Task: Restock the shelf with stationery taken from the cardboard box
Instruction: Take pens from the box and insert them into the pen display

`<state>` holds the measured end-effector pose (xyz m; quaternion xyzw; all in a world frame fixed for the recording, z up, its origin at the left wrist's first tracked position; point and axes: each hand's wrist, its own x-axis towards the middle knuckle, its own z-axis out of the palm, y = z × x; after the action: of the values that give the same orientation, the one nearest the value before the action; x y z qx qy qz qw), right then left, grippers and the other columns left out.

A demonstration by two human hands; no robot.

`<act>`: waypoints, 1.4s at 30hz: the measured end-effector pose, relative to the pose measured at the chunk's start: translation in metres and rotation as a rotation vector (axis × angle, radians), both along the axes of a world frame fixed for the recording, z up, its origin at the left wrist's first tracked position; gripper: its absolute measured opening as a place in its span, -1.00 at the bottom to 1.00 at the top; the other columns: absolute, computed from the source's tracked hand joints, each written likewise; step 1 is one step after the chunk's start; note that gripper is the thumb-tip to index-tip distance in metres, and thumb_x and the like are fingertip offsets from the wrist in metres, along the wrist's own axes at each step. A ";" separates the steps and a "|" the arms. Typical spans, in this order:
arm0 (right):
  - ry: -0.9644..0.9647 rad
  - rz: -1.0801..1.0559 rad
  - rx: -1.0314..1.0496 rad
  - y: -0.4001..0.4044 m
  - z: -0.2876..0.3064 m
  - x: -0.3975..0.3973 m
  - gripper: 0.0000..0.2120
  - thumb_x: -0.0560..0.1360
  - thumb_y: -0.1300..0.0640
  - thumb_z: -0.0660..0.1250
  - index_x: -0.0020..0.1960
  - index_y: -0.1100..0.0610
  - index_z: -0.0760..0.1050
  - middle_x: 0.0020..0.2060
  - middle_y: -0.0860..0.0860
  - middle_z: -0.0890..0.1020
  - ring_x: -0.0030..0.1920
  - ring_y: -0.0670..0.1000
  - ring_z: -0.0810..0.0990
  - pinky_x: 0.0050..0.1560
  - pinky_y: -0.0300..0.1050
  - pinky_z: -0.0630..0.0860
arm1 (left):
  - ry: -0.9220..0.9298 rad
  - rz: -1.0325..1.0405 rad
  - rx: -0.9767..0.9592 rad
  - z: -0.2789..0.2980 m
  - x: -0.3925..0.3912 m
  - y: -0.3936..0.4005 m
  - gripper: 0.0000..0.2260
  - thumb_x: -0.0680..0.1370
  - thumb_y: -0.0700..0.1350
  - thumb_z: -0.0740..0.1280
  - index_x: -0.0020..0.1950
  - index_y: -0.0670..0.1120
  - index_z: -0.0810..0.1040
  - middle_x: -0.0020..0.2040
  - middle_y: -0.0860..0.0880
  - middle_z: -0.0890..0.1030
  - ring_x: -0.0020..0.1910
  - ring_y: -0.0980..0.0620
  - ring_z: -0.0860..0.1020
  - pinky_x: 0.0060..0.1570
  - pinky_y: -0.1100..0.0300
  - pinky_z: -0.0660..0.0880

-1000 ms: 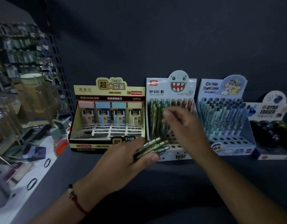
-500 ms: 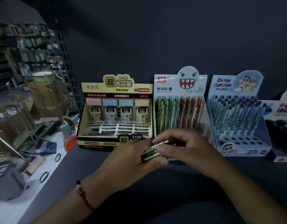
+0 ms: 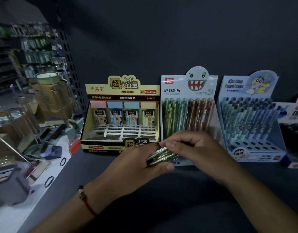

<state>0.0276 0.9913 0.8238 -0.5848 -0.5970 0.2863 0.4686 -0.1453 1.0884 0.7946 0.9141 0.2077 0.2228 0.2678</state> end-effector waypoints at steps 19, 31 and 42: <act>0.992 -0.434 0.293 0.003 0.011 0.039 -0.78 0.36 -0.07 0.40 -0.17 0.07 0.51 -0.48 -0.07 0.51 -0.49 -0.17 0.47 -0.51 -0.34 0.46 | -0.051 0.020 0.002 -0.007 -0.001 0.010 -0.64 0.46 0.47 0.13 -0.17 0.20 0.38 -0.31 0.09 0.48 -0.42 0.15 0.40 -0.43 0.25 0.25; 0.149 -0.449 0.474 0.013 0.043 0.039 -0.83 0.63 0.09 0.23 0.11 0.09 0.57 -0.19 0.03 0.60 -0.23 -0.08 0.61 -0.19 -0.18 0.60 | -0.207 0.214 0.020 -0.006 -0.004 0.020 -0.50 0.52 0.43 0.04 -0.16 0.01 0.40 -0.43 0.07 0.38 -0.45 0.17 0.31 -0.41 0.09 0.26; 0.082 -0.331 0.362 0.026 0.012 0.061 -0.79 0.60 0.18 0.28 0.12 -0.12 0.47 -0.10 -0.09 0.56 -0.07 -0.17 0.60 -0.01 -0.04 0.57 | -0.282 0.278 -0.019 -0.005 -0.005 0.024 -0.54 0.54 0.39 0.05 -0.21 0.01 0.36 -0.35 -0.10 0.46 -0.43 0.08 0.37 -0.41 -0.06 0.32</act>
<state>0.0885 1.0170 0.8354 -0.5692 -0.5151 0.1176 0.6300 -0.1502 1.1123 0.7893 0.8338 0.2946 0.3812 0.2697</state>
